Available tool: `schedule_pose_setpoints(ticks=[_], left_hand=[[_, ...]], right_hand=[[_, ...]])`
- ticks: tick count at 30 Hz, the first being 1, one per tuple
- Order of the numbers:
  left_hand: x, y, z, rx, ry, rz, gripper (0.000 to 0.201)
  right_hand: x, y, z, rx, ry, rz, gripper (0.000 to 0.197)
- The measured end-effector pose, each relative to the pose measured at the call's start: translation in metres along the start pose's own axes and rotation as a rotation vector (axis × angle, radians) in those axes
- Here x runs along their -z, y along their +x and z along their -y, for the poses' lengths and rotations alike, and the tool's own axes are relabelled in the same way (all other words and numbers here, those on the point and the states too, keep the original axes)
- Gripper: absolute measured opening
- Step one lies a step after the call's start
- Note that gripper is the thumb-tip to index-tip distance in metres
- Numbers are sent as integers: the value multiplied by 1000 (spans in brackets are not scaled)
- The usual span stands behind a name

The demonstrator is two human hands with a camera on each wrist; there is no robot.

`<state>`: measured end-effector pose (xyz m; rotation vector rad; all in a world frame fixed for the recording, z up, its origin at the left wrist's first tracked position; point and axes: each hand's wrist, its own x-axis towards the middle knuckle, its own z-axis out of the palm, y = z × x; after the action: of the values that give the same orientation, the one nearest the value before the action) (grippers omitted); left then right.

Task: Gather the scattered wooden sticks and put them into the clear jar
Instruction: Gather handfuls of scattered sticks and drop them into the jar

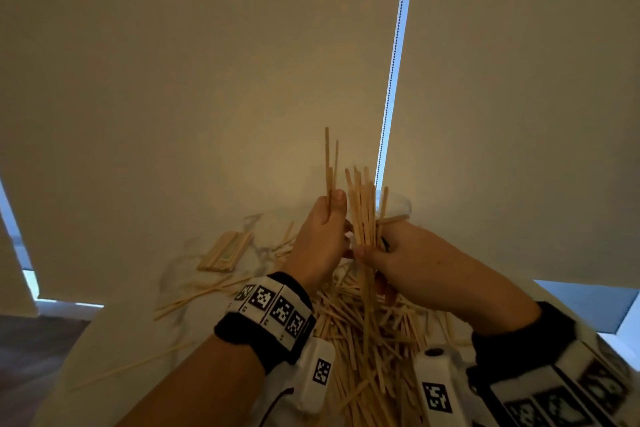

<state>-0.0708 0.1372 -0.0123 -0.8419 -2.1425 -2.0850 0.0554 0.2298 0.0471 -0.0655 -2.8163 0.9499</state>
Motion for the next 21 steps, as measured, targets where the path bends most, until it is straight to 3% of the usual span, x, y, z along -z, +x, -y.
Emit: schedule_pose_setpoints(ticks=[4,9,14,16,18,21], left_hand=[[1,-5,-4,-53,28,114,65],[-9,-18,-10,-98,38,300,54],[-10,-7,10,-28,51,108,40],[-7,-2,18,38,-8,29,43],[-2,3,24,139,-141,-66,46],[1,6,18,211,-481,-149,31]], right_hand=[[-1,17,-10,0,36,-59,29],[-10,29,-26,17,-43,-77,26],[-21,32,-31,62,-104,-73,21],[-25,33,-30,66,-196,-57,21],[-31,33,-29,55,-297,-7,19],[-40,33,-28,27,-368,95,26]])
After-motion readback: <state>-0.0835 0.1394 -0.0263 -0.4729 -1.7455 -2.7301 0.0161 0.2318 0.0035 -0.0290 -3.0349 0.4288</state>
